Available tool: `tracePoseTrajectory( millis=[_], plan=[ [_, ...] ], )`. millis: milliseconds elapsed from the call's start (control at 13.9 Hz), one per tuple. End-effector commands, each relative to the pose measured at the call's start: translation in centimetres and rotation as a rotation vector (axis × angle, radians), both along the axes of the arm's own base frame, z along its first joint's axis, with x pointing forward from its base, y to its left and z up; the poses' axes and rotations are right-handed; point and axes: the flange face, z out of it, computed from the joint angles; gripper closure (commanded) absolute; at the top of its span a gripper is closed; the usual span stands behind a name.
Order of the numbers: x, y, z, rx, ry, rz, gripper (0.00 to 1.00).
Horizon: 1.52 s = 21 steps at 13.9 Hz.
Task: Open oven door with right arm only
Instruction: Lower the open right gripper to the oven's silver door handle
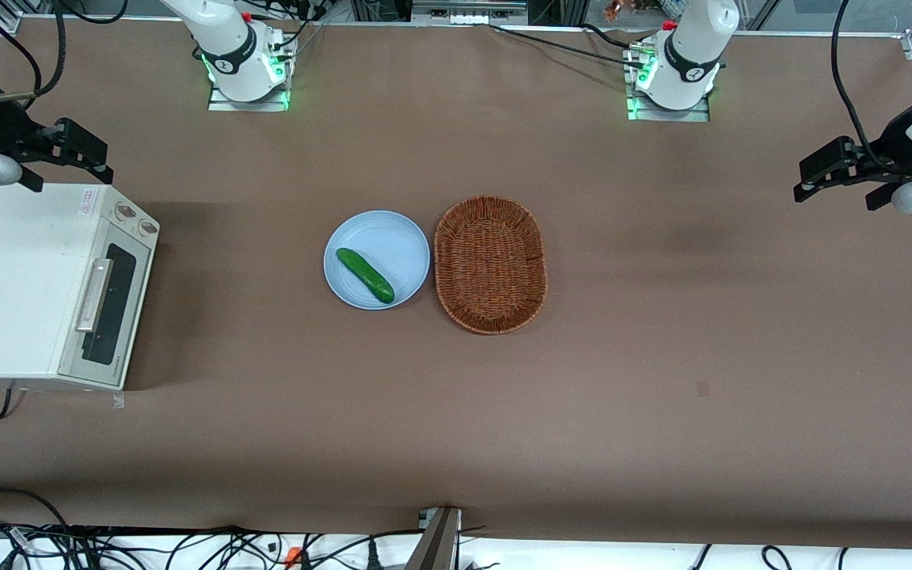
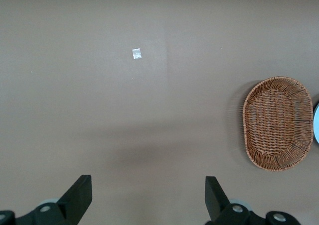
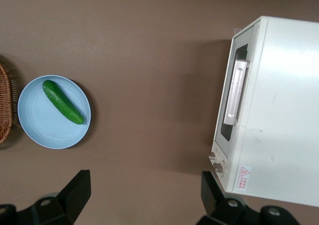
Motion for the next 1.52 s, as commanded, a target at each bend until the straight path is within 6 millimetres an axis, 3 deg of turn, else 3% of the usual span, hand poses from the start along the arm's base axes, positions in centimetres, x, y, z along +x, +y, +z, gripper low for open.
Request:
tracePoseTrajectory(
  millis=[0,144,289,649,794,1443],
  plan=[
    [1.2,-0.5,-4.0,-0.034,0.017,0.013,0.09],
    [2.3,-1.5,-8.4,-0.073,0.016,0.014,0.18],
    [3.4,-3.4,-12.4,-0.087,0.012,-0.007,0.38],
    [6.2,-8.5,-19.1,-0.128,0.010,0.031,0.85],
    [6.8,-9.3,-20.5,-0.130,0.000,0.036,1.00],
    [7.3,-11.2,-22.8,-0.139,-0.001,0.034,1.00]
  ],
)
